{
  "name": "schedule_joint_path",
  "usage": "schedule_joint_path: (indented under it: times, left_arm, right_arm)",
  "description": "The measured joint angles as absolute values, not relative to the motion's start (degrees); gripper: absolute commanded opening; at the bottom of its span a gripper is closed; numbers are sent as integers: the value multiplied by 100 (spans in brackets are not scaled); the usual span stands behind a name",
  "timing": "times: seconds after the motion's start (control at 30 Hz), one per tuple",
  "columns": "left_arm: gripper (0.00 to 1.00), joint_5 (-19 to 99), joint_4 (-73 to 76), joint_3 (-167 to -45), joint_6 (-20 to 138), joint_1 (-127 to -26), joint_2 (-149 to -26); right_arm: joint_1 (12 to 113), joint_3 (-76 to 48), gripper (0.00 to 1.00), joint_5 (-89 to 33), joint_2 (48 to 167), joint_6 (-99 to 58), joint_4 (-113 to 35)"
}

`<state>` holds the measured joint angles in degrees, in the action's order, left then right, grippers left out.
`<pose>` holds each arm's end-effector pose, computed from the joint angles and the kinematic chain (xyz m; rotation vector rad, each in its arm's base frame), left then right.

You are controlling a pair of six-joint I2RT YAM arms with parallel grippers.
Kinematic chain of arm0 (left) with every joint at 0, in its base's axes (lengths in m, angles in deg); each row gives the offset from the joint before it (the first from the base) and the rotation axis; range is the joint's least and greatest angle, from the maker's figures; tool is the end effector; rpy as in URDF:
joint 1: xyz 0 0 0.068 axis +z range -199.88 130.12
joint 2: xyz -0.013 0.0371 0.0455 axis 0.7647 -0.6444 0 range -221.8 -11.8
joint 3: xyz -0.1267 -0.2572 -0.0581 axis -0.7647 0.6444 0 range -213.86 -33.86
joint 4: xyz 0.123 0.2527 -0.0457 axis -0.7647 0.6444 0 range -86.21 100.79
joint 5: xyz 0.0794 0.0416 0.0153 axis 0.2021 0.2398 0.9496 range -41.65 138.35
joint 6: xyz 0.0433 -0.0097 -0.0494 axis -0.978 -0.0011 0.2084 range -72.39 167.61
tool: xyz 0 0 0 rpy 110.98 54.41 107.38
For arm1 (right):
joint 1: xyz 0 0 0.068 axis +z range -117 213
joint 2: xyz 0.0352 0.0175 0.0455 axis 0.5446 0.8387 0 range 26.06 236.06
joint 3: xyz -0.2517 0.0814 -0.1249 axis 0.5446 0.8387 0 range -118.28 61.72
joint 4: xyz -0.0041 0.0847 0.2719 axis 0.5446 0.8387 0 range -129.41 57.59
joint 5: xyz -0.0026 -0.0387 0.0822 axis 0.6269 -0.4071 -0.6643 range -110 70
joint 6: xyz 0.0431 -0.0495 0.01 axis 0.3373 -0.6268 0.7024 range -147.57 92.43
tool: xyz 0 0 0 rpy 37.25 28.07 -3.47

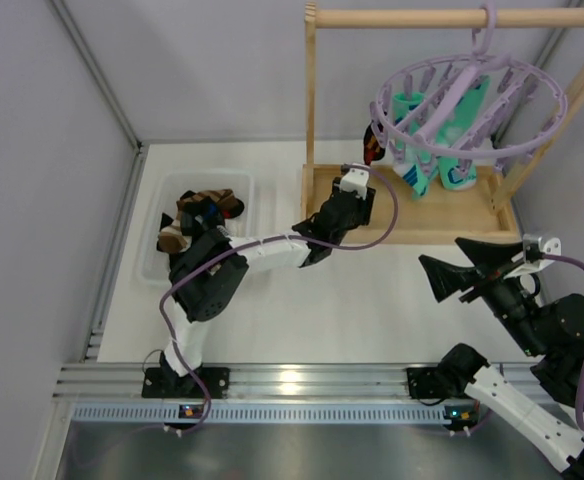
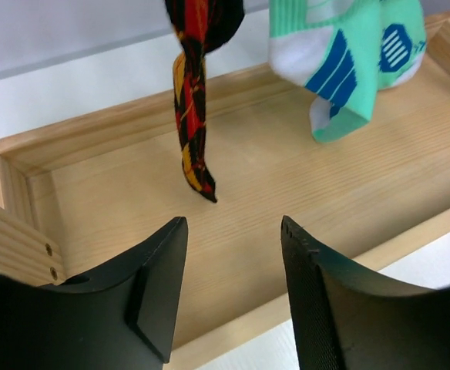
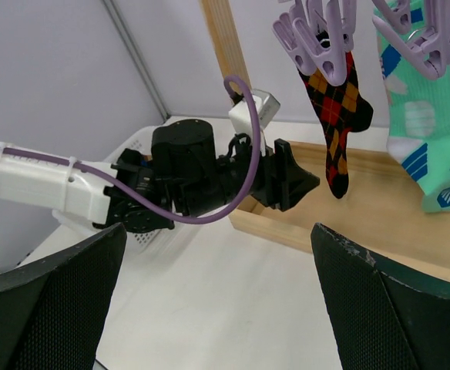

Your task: Remove the socks clipped to the hanger

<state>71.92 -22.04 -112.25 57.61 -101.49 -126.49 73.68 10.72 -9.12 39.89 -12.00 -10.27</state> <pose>0.3343 -0.3883 0.2383 0.3341 1.7253 -0.4275 0.0422 0.0230 0.4098 -0.1611 1.4587 0.6690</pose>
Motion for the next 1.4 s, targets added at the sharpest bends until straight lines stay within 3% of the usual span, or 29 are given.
schedule_joint_path:
  times: [0.2, 0.53, 0.63, 0.67, 0.7, 0.77, 1.03, 1.4]
  left_arm:
    - [62, 6650, -2427, -11432, 5811, -9743, -13239]
    - [57, 6040, -2916, -12228, 5820, -9441, -14267]
    - [36, 5992, -3085, -12230, 5840, -9443, -14376]
    - [18, 5994, -3122, -12243, 5846, -9443, -14409]
    - [9, 5990, -3163, -12285, 5844, -9443, -14448]
    - [0, 5996, -3235, -12383, 5820, -9450, -14516]
    - [0, 6377, -3366, -12208, 5811, -9531, -14352]
    - [0, 7601, -3460, -9894, 5798, -10752, -11489]
  right_arm:
    - [7368, 1072, 99, -917, 4000, -1208, -1029]
    - [7368, 1076, 99, -1046, 4244, -1259, -1053]
    - [7368, 1111, 99, -1076, 4325, -1285, -1079]
    - [7368, 1124, 100, -1092, 4345, -1296, -1075]
    - [7368, 1144, 99, -1105, 4356, -1298, -1086]
    - [7368, 1155, 99, -1142, 4384, -1298, -1086]
    - [7368, 1159, 99, -1144, 4387, -1342, -1101]
    - [7368, 1013, 100, -598, 4220, -1322, -1044]
